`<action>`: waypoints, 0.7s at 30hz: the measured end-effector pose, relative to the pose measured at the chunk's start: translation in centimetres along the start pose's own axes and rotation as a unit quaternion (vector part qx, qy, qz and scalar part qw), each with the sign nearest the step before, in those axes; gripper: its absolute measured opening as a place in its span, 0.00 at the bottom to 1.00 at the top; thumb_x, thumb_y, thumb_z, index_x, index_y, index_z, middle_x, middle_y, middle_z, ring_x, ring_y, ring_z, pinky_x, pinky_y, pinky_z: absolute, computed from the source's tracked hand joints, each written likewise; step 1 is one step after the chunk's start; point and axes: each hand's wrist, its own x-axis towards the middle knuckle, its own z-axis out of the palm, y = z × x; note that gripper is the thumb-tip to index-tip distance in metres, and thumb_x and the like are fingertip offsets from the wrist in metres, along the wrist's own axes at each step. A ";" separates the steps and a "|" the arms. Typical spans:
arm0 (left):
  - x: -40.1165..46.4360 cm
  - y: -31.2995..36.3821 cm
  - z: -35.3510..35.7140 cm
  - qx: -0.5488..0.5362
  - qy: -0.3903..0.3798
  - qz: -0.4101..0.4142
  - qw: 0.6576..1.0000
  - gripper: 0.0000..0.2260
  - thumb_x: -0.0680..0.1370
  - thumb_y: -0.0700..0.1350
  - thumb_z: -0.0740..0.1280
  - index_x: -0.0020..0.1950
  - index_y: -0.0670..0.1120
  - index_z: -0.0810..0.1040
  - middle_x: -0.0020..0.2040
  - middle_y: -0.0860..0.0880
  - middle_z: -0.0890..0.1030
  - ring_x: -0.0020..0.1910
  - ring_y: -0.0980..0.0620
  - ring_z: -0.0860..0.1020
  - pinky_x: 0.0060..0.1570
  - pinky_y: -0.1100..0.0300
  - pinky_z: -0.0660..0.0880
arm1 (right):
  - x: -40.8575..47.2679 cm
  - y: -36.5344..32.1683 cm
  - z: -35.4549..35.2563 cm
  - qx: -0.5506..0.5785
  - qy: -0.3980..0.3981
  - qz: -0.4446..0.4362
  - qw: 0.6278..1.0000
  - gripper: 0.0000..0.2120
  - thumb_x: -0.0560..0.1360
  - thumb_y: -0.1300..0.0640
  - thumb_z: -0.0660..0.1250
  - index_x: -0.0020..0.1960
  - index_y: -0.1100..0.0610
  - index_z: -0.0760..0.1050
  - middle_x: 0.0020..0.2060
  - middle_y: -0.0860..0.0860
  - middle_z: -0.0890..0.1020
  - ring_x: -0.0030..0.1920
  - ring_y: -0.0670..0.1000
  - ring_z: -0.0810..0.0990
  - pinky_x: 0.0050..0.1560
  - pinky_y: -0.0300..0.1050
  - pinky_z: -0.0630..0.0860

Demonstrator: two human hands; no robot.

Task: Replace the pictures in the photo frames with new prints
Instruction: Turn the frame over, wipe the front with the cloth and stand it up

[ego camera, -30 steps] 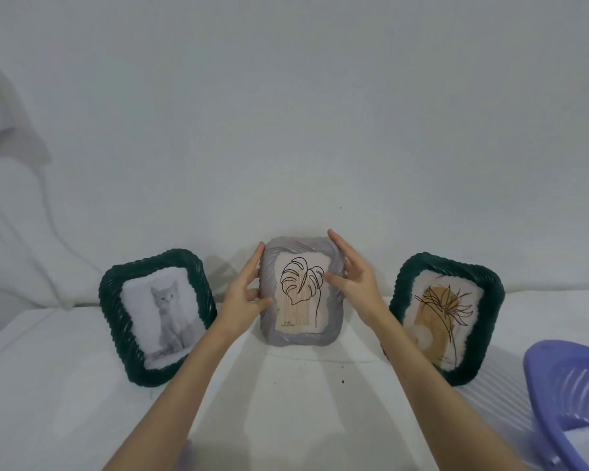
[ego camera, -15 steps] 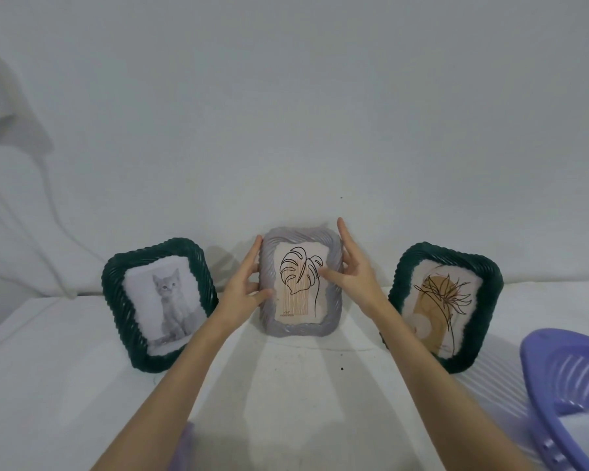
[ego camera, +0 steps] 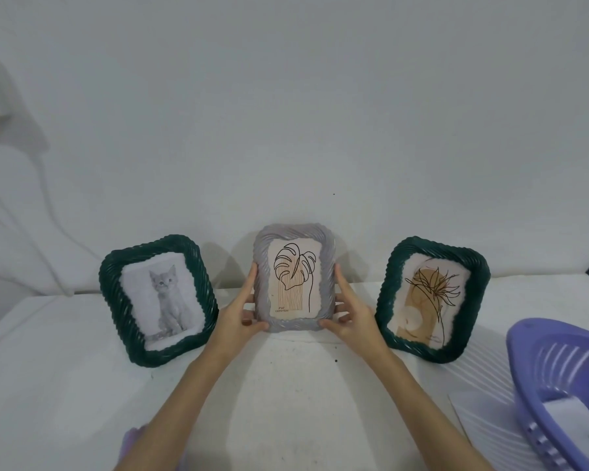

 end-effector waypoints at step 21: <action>-0.3 6.5 8.4 0.138 0.034 0.218 0.965 0.21 0.75 0.33 0.62 0.66 0.44 0.70 0.62 0.46 0.74 0.59 0.64 0.66 0.65 0.74 0.58 | -7.8 -1.2 -6.6 -0.129 0.272 -0.066 0.951 0.29 0.72 0.71 0.64 0.68 0.50 0.66 0.66 0.52 0.71 0.67 0.46 0.67 0.66 0.31 0.65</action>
